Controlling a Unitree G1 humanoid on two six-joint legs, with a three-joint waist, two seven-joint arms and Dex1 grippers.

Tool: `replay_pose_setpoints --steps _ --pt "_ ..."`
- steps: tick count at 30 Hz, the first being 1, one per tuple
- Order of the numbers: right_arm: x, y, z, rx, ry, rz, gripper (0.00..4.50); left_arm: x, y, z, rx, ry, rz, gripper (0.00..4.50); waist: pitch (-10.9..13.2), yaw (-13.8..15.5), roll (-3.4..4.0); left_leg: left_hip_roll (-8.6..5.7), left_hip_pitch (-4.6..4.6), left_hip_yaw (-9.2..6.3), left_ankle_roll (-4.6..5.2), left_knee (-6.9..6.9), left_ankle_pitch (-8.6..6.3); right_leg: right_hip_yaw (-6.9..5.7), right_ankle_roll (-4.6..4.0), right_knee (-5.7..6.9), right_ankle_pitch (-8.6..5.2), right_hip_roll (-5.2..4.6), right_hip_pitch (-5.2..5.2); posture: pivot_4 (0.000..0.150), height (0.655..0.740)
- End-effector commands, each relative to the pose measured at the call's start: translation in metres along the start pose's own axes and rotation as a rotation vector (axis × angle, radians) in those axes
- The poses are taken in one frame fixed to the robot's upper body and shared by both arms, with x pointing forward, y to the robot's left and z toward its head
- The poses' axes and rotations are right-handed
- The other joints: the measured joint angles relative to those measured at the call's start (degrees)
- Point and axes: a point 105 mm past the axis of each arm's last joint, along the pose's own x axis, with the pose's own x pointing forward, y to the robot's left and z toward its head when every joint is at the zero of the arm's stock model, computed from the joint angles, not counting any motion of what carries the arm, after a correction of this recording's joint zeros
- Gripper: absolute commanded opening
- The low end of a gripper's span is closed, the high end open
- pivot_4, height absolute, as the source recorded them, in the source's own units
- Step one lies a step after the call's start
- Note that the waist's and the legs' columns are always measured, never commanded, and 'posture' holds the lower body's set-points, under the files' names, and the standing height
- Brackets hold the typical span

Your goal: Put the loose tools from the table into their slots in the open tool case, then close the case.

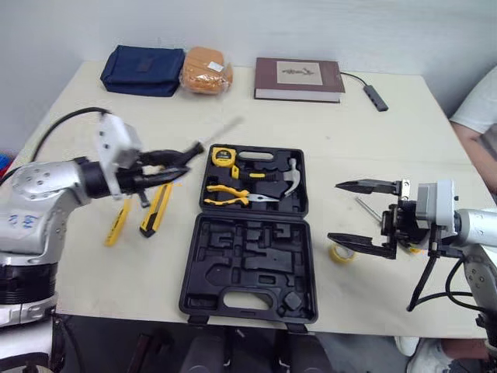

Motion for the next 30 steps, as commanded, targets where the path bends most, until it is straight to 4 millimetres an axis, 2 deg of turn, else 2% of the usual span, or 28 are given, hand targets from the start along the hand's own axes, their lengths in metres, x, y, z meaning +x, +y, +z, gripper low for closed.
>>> replay_pose_setpoints --steps 1,4,10,14,19,24,30 --pt "-0.010 0.003 0.002 -0.036 0.027 -0.009 4.50 0.021 -0.030 0.003 0.159 0.074 -0.245 0.84 0.0 0.1 0.04 0.04 0.02 0.02 0.00 0.00 0.01 0.00 -0.01 0.01 0.01 0.04 -0.01 0.150 0.7400" --pt "-0.009 0.010 0.002 -0.019 0.024 -0.036 4.50 0.044 -0.046 -0.002 0.260 0.161 -0.358 0.84 0.0 0.5 0.04 0.04 0.00 0.05 0.03 0.07 0.02 0.00 -0.03 0.01 0.02 0.03 -0.01 0.150 0.7400" --pt "-0.005 0.020 0.002 -0.006 0.037 -0.041 4.50 0.052 -0.059 -0.021 0.313 0.308 -0.442 0.84 0.0 0.5 0.08 0.05 -0.13 -0.04 0.14 0.41 -0.08 0.08 -0.03 -0.02 0.04 -0.01 0.01 0.150 0.7400" --pt "-0.002 0.025 0.003 0.003 0.042 -0.050 4.50 0.058 -0.051 -0.029 0.284 0.425 -0.402 0.84 0.1 0.6 0.08 0.07 -0.19 -0.12 0.14 0.45 -0.08 0.07 -0.03 0.01 0.04 0.00 0.00 0.150 0.7400" --pt "-0.003 0.030 0.004 0.010 0.046 -0.052 4.50 0.067 -0.045 -0.036 0.294 0.483 -0.359 0.84 0.1 0.7 0.08 0.06 -0.25 -0.19 0.16 0.48 -0.09 0.07 -0.03 0.02 0.04 0.00 0.03 0.150 0.7400" --pt "-0.003 0.031 0.000 0.011 0.051 -0.051 4.50 0.076 -0.044 -0.041 0.297 0.503 -0.325 0.84 0.1 0.7 0.08 0.06 -0.29 -0.22 0.19 0.52 -0.08 0.04 -0.03 0.03 0.04 0.00 0.03 0.150 0.7400" --pt "-0.004 0.031 -0.004 0.011 0.055 -0.052 4.50 0.075 -0.043 -0.048 0.300 0.538 -0.324 0.84 0.1 0.6 0.08 0.06 -0.28 -0.23 0.19 0.55 -0.07 0.05 -0.03 0.07 0.04 0.00 0.03 0.150 0.7400"
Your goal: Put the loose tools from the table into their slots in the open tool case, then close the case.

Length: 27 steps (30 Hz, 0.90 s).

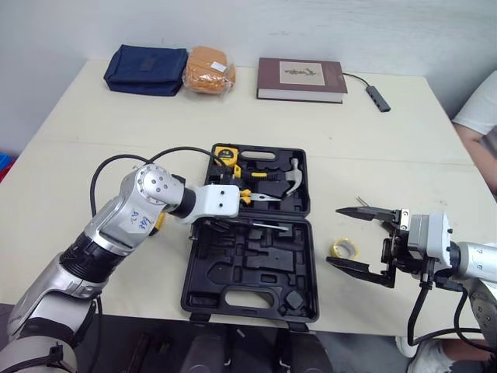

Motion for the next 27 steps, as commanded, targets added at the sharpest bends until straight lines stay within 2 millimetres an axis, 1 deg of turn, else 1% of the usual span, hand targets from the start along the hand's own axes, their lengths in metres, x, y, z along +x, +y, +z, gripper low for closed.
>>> replay_pose_setpoints --steps 1,10,13,19,24,27 --pt "-0.001 -0.001 0.006 -0.041 -0.016 -0.005 4.50 -0.002 0.002 0.001 0.029 0.022 0.016 0.84 0.0 0.0 0.00 0.00 0.00 0.00 0.00 0.00 0.00 0.00 0.00 0.00 0.00 0.00 0.00 0.150 0.7400" --pt "-0.003 0.000 0.002 -0.043 -0.012 -0.005 4.50 -0.006 0.000 -0.004 0.042 0.039 0.004 0.84 0.0 0.1 0.00 0.00 0.00 -0.01 0.00 0.02 0.00 0.00 0.00 0.01 0.00 -0.01 0.01 0.150 0.7400" --pt "-0.004 0.000 0.001 -0.041 -0.009 -0.003 4.50 -0.005 -0.002 -0.008 0.074 0.057 -0.017 0.84 0.0 0.1 0.00 0.00 0.00 -0.01 0.00 0.03 0.00 -0.01 0.00 0.01 0.00 -0.01 0.01 0.150 0.7400" --pt "-0.005 0.001 0.000 -0.041 -0.007 0.003 4.50 -0.005 0.001 -0.014 0.094 0.087 -0.011 0.84 0.0 0.1 0.00 0.00 0.00 -0.01 0.00 0.05 0.00 -0.01 0.00 0.04 0.00 -0.01 0.01 0.150 0.7400" --pt "-0.006 0.002 -0.001 -0.037 -0.005 0.003 4.50 -0.005 0.005 -0.010 0.089 0.071 0.007 0.84 0.0 0.1 0.00 0.00 0.01 -0.01 0.00 0.09 0.00 0.00 0.00 0.10 0.00 -0.01 0.02 0.150 0.7400" --pt "-0.006 0.003 -0.002 -0.037 -0.004 0.005 4.50 -0.002 0.003 -0.008 0.089 0.061 -0.006 0.84 0.0 0.1 0.00 -0.01 0.01 -0.01 0.00 0.11 0.00 0.00 0.00 0.13 0.00 -0.02 0.03 0.150 0.7400"
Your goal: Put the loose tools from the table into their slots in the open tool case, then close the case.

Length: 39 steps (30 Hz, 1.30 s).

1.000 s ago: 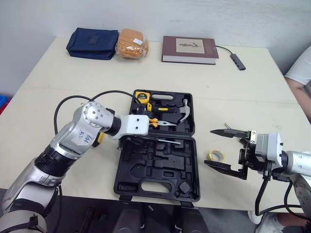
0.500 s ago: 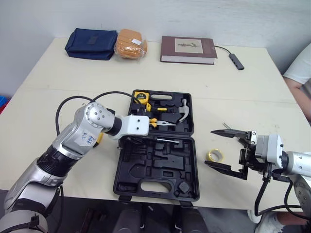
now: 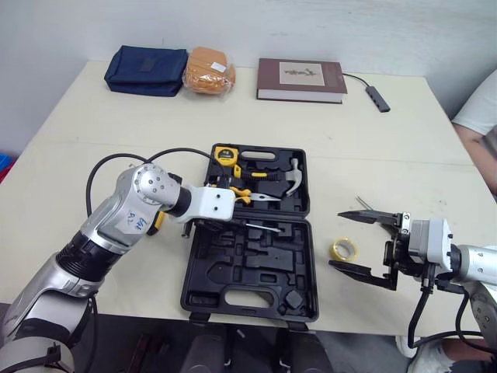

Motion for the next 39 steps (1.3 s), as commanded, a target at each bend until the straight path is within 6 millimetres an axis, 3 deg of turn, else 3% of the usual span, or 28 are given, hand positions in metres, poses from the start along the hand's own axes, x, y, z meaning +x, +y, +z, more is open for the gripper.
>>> replay_pose_setpoints --steps 1,9,10,12,14,17,23,28,31,38,39 --pt "-0.002 -0.001 0.005 -0.035 -0.018 -0.010 4.50 0.001 0.001 0.001 0.003 0.013 -0.004 0.84 0.0 0.1 0.00 0.00 0.00 0.00 0.00 0.01 0.00 0.00 0.00 0.01 0.00 0.00 0.00 0.150 0.7400" --pt "-0.001 0.000 0.003 -0.032 -0.021 -0.005 4.50 0.004 0.006 0.008 0.029 -0.008 0.022 0.84 0.0 0.6 0.00 -0.01 0.00 -0.01 0.02 0.08 0.00 0.00 0.00 0.04 0.00 -0.02 0.02 0.150 0.7400" --pt "-0.002 0.000 0.003 -0.032 -0.020 -0.006 4.50 0.002 0.005 0.009 0.040 -0.020 0.015 1.64 0.0 0.8 0.00 -0.01 0.00 -0.01 0.02 0.09 0.00 0.00 0.00 0.04 0.00 -0.02 0.02 0.150 0.7400" --pt "-0.002 0.000 0.002 -0.032 -0.019 -0.005 4.50 -0.002 0.005 0.011 0.055 -0.030 0.017 2.14 0.0 0.9 0.00 -0.01 -0.01 -0.01 0.02 0.11 0.00 0.00 0.00 0.05 0.00 -0.02 0.02 0.150 0.7400" --pt "-0.002 0.000 0.001 -0.029 -0.020 -0.005 4.50 -0.007 -0.001 0.005 0.018 0.002 -0.036 3.04 0.0 1.0 0.00 -0.01 -0.01 0.00 0.02 0.10 0.00 0.00 0.00 0.06 0.00 -0.02 0.02 0.150 0.7400" --pt "0.000 0.001 0.001 -0.023 -0.026 -0.004 4.50 -0.018 0.006 0.016 0.039 -0.052 -0.008 4.37 0.0 1.0 0.00 0.00 0.00 0.00 0.02 0.10 0.00 0.00 0.00 0.06 0.00 0.00 0.01 0.150 0.7400" --pt "0.000 0.001 -0.001 -0.016 -0.023 0.000 4.50 -0.023 0.006 0.035 0.017 -0.236 0.008 4.37 0.0 1.0 0.00 0.00 -0.01 -0.01 0.02 0.11 0.00 0.01 0.00 0.07 0.00 -0.01 0.01 0.150 0.7400" --pt "-0.002 0.000 -0.001 -0.011 -0.018 -0.004 4.50 -0.035 0.000 0.033 -0.021 -0.462 0.049 4.37 0.0 0.7 0.00 0.01 0.02 0.01 0.02 0.10 0.00 0.02 0.00 0.07 0.00 -0.01 0.01 0.150 0.7400" --pt "-0.002 0.000 -0.002 -0.008 -0.016 -0.010 4.50 -0.041 0.004 0.030 -0.135 -0.595 0.100 3.59 0.0 0.5 0.01 0.03 0.03 -0.01 0.02 0.14 0.00 0.01 -0.01 0.11 0.00 -0.02 0.02 0.150 0.7400" --pt "-0.002 0.002 -0.006 0.004 -0.014 -0.024 4.50 -0.033 0.001 0.015 -0.293 -0.735 0.160 0.21 0.0 0.3 0.01 0.01 0.10 -0.01 0.02 0.15 0.00 0.01 -0.01 0.13 0.00 -0.03 0.09 0.150 0.7400" --pt "-0.002 0.003 -0.007 0.007 -0.014 -0.026 4.50 -0.028 0.001 0.014 -0.324 -0.750 0.167 0.03 0.0 0.3 0.01 0.01 0.10 -0.01 0.02 0.15 0.00 0.01 -0.01 0.13 0.00 -0.04 0.09 0.150 0.7400"
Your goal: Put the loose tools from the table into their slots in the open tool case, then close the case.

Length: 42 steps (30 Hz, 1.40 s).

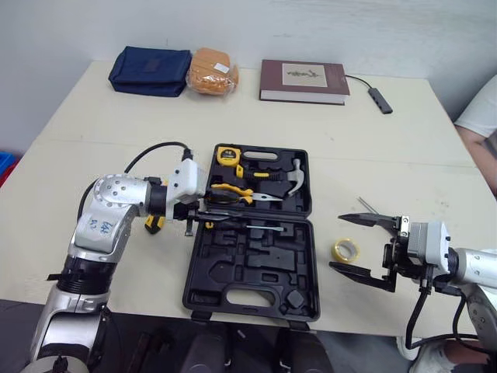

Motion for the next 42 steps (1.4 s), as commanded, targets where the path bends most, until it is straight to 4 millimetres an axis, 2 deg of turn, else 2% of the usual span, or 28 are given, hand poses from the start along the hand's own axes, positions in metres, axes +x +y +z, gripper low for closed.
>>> replay_pose_setpoints --steps 1,13,19,22,24,28,33,36,40,41,42 --pt "-0.001 0.000 0.002 -0.023 -0.014 -0.011 4.50 0.004 0.002 -0.003 -0.023 -0.064 0.043 0.03 0.0 0.1 0.00 0.00 0.00 0.00 0.00 0.00 0.00 0.00 0.00 0.00 0.00 0.00 0.00 0.150 0.7400" --pt "0.002 0.000 0.000 -0.030 -0.020 -0.034 4.50 0.024 -0.005 -0.045 -0.060 0.080 0.051 0.03 0.0 -0.3 0.00 -0.01 0.03 0.03 -0.01 -0.05 -0.01 0.00 0.00 -0.01 0.00 0.00 -0.01 0.150 0.7400" --pt "0.003 -0.001 0.000 -0.032 -0.021 -0.036 4.50 0.026 -0.005 -0.061 -0.075 0.173 0.061 0.03 0.0 -0.3 0.01 -0.01 0.03 0.02 -0.02 -0.05 -0.01 0.01 0.00 -0.01 0.00 -0.01 -0.01 0.150 0.7400" --pt "0.003 -0.002 -0.001 -0.039 -0.018 -0.040 4.50 0.025 -0.009 -0.077 -0.148 0.243 0.069 0.03 0.0 -0.3 0.03 -0.01 0.08 0.03 -0.03 -0.05 -0.02 0.02 0.00 -0.01 0.00 -0.02 0.02 0.150 0.7400" --pt "0.002 -0.002 -0.001 -0.041 -0.017 -0.043 4.50 0.025 -0.011 -0.081 -0.171 0.261 0.063 0.03 -0.1 -0.3 0.07 -0.01 0.15 0.02 -0.04 -0.07 -0.03 0.03 0.00 -0.02 0.00 -0.03 0.09 0.150 0.7400" --pt "0.002 -0.001 -0.001 -0.037 -0.015 -0.041 4.50 0.024 -0.020 -0.095 -0.173 0.394 0.033 0.03 -0.1 -0.3 0.11 0.00 0.23 0.02 -0.10 -0.11 -0.07 0.08 0.00 -0.18 0.00 -0.04 0.10 0.150 0.7400" --pt "0.002 -0.001 -0.002 -0.036 -0.013 -0.039 4.50 0.020 -0.029 -0.116 -0.206 0.574 0.028 0.03 -0.5 -0.3 0.55 0.00 0.48 0.02 -0.27 -0.19 -0.22 0.06 -0.01 -0.34 0.00 -0.03 0.39 0.150 0.7400" --pt "0.003 -0.001 -0.002 -0.039 -0.014 -0.041 4.50 0.021 -0.033 -0.122 -0.245 0.573 0.039 0.03 -0.9 -0.4 0.85 0.05 1.17 0.02 -0.41 -0.39 -0.46 0.09 -0.02 -0.63 -0.01 -0.08 1.09 0.150 0.7400" --pt "0.002 -0.002 -0.002 -0.040 -0.012 -0.045 4.50 0.019 -0.032 -0.124 -0.246 0.541 0.045 0.03 -1.5 -0.4 1.08 0.30 1.32 0.03 -0.47 -0.36 -0.69 0.13 -0.08 -0.80 -0.04 -0.10 1.22 0.150 0.7400" --pt "0.001 -0.002 -0.002 -0.040 -0.010 -0.049 4.50 0.021 -0.030 -0.120 -0.232 0.508 0.050 0.03 -1.6 -0.4 1.10 0.36 1.32 0.03 -0.51 -0.36 -0.69 0.12 -0.12 -0.79 -0.06 -0.06 1.22 0.150 0.7400" --pt "0.000 -0.002 -0.002 -0.040 -0.006 -0.055 4.50 0.025 -0.025 -0.107 -0.206 0.424 0.050 0.03 -1.6 -0.4 1.15 0.39 1.33 0.03 -0.54 -0.36 -0.69 0.12 -0.15 -0.79 -0.08 -0.04 1.21 0.150 0.7400"
